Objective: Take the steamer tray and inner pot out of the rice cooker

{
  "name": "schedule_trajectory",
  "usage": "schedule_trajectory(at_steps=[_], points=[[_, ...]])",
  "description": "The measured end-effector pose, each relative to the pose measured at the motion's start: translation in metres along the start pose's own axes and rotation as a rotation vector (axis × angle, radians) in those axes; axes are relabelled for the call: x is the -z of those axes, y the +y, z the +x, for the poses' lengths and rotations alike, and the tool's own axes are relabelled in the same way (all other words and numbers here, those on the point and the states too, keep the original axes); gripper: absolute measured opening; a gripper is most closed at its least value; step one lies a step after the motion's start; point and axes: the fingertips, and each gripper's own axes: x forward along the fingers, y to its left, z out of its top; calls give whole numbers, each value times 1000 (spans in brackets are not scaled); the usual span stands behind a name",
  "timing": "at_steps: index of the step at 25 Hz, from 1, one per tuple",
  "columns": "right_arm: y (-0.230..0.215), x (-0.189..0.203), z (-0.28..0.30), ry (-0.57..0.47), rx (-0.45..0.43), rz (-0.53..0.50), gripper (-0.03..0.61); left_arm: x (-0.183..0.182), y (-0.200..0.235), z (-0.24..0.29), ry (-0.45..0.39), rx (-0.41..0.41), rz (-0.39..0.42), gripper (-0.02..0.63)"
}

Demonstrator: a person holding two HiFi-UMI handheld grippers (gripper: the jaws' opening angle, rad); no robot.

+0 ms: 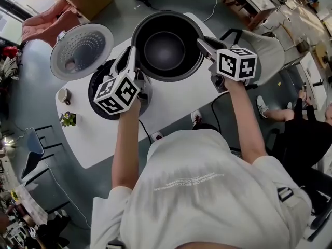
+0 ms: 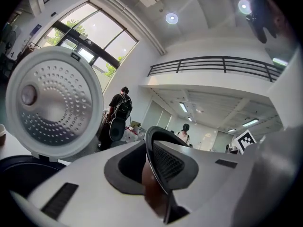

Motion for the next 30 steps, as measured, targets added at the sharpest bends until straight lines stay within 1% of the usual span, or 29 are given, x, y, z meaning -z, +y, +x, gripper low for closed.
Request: schedule_trajectory(at_steps=[3,6,12,18,22,27,30], points=[[-36,0,-7,14,6,19,103,16,-22,25,23,0,-5,56],[-61,3,-9,34,8,36,101,29,-33,44,51,-8,-9,57],[-106,19,-2,83,18,61,99,62,-44,75,100,-19,-17,57],[-152,45,3,139,33,93,95,112,-49,102,165,-40,-82,57],[-177,61,9,185,47,92,92,139,-51,117,200,-42,-103,57],[-209,79,12,251,43,87,92,167,-61,136,223,-66,-116,57],[-221,95,18,288,37,89,92,188,-59,140,248,-84,-120,57]])
